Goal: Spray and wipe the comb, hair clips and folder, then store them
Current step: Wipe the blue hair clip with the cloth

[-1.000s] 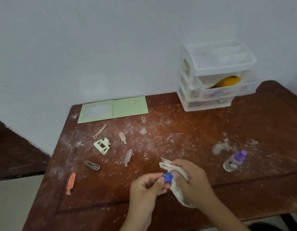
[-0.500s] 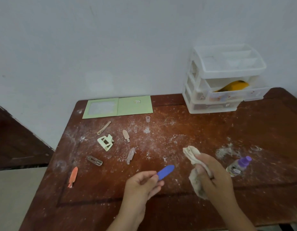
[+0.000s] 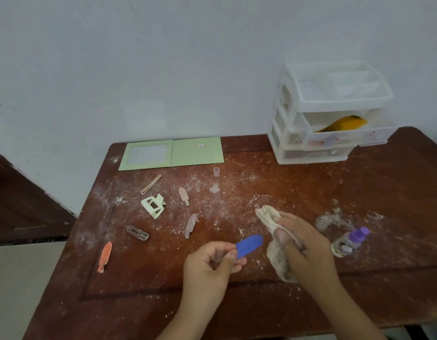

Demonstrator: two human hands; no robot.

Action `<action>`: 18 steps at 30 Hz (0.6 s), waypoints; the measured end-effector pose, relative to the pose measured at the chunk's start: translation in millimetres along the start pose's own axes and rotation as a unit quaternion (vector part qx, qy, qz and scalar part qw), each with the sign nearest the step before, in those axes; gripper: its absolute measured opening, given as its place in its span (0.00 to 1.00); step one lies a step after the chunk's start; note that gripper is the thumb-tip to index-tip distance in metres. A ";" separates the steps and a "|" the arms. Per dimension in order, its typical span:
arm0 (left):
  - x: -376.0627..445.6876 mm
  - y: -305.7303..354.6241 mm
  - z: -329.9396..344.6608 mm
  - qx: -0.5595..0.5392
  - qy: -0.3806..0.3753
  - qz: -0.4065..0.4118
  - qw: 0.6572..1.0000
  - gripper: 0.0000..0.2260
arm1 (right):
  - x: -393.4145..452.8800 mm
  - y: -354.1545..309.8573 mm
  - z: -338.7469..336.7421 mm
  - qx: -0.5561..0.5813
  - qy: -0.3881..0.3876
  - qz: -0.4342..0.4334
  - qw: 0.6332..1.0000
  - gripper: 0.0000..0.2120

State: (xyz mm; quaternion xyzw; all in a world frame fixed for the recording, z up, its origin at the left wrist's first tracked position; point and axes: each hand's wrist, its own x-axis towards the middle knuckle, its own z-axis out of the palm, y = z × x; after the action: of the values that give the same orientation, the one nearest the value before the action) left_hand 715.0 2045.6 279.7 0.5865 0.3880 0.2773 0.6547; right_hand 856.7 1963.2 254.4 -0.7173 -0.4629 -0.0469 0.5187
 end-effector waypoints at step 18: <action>-0.5 7.6 8.2 -0.099 -0.052 -0.077 0.991 0.11 | -6.7 -7.5 12.1 0.047 -0.164 -0.058 0.984 0.10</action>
State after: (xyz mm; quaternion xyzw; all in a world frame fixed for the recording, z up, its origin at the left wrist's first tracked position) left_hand 722.3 2041.9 287.3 0.5009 0.3684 0.2318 0.7481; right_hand 842.6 1968.8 250.4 -0.6622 -0.5839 0.0629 0.4653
